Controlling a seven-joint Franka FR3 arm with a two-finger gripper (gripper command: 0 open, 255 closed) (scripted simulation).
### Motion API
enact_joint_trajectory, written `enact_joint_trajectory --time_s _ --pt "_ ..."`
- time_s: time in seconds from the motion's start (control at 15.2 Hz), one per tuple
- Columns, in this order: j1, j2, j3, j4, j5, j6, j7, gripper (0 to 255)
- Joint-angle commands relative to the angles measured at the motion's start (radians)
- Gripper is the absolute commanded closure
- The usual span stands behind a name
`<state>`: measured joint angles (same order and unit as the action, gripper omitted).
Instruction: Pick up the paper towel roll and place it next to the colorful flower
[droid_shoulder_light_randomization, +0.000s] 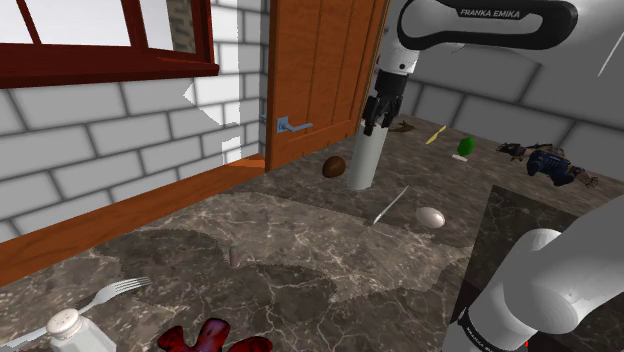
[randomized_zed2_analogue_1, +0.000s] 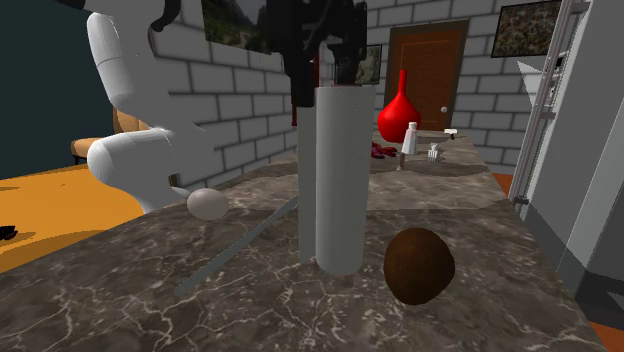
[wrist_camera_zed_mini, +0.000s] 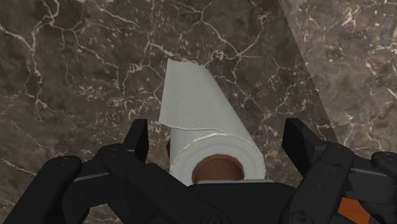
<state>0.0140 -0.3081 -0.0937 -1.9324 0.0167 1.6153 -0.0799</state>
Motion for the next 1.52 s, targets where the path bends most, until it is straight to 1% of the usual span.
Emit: enact_joint_trajectory --time_s 0.0,0.53,0.59,1.19,1.45 --pt "0.0 -0.006 0.0 -0.041 0.0 0.035 0.0 0" --pt "0.0 -0.006 0.0 -0.041 0.0 0.035 0.0 0" --pt "0.0 -0.006 0.0 -0.041 0.0 0.035 0.0 255" --pt "0.0 -0.006 0.0 -0.041 0.0 0.035 0.0 255" --pt "0.001 0.003 0.0 0.023 0.0 -0.019 0.001 255"
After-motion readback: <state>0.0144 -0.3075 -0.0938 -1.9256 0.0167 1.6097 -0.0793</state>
